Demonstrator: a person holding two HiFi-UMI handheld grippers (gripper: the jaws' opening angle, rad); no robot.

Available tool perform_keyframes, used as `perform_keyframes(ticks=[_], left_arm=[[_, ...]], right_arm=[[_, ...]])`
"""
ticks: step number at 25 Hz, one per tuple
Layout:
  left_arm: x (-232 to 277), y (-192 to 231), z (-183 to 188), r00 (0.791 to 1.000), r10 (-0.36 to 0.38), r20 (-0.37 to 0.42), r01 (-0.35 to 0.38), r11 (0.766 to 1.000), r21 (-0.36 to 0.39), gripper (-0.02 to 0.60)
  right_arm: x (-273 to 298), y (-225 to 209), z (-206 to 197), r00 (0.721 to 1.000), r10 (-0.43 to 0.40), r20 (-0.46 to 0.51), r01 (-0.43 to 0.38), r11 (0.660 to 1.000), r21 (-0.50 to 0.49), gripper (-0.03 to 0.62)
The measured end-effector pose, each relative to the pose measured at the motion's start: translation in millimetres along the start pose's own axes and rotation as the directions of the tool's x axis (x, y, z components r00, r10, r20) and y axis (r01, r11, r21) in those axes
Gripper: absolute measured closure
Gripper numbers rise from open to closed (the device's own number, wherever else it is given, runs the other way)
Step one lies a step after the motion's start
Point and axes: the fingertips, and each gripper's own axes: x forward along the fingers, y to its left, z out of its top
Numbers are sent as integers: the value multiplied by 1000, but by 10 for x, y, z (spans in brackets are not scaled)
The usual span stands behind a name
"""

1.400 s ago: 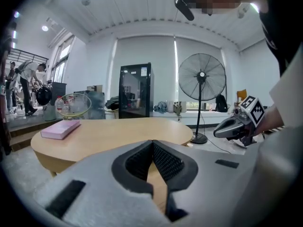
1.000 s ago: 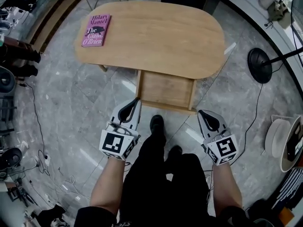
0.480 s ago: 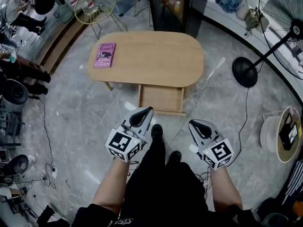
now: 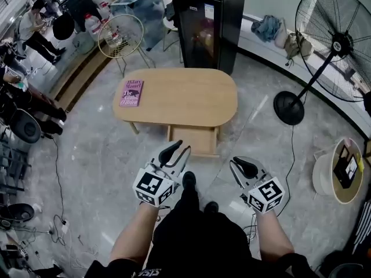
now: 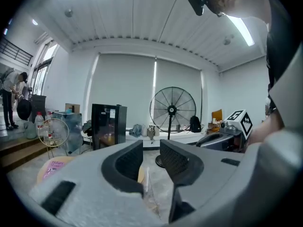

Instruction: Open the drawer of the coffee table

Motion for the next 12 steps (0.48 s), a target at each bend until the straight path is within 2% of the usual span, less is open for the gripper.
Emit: perform_keyframes(ticks=[8,12], left_arm=[[-172,-214,182,1000,22,-13,-22,1000,-10,436],[-238,-223,212,999,26,-19,-27,998,-51,436]], right_arm=[[-180,135,284,999,37,27,-36,999,-27,513],[-180,169,422,998,46,41,-44,998,-36,561]])
